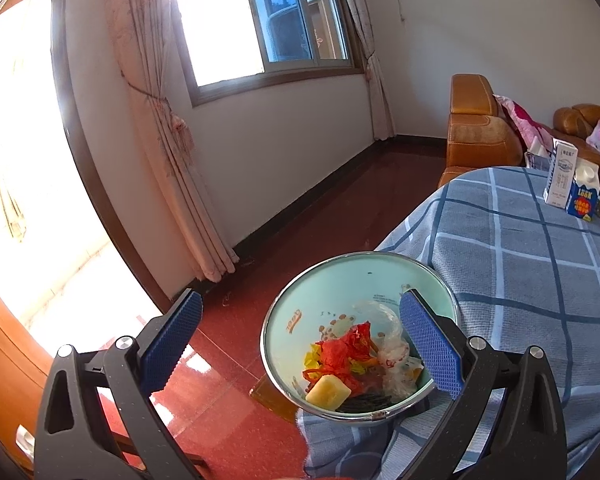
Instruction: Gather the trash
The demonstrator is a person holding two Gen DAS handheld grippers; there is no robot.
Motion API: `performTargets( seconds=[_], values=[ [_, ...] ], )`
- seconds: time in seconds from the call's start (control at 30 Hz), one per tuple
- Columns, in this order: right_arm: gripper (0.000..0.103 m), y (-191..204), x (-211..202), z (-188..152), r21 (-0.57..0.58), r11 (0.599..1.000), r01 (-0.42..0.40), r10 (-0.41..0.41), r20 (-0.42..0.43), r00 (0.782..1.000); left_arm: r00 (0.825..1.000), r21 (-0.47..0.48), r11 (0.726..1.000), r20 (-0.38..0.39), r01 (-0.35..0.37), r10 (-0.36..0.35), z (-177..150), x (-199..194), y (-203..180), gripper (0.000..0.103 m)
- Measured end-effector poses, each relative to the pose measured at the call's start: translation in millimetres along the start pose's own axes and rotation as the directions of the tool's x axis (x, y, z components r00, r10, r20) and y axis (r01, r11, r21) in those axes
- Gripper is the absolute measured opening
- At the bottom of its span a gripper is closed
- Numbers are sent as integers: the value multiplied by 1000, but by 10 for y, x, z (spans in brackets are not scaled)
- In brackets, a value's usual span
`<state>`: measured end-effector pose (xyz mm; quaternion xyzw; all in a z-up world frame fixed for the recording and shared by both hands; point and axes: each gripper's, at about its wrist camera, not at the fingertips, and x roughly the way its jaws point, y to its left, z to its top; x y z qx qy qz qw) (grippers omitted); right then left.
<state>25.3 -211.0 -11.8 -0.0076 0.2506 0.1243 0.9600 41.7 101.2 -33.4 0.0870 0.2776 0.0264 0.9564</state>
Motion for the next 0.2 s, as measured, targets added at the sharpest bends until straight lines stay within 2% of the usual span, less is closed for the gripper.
performTargets(
  seconds=[0.13, 0.2],
  values=[
    [79, -396, 16, -118, 40, 992, 123, -120, -63, 991, 1000, -14, 1000, -6, 26, -26, -5, 10, 22, 97],
    [79, -743, 78, -226, 83, 971, 224, -211, -142, 967, 999, -19, 999, -12, 33, -33, -18, 32, 17, 97]
  ],
)
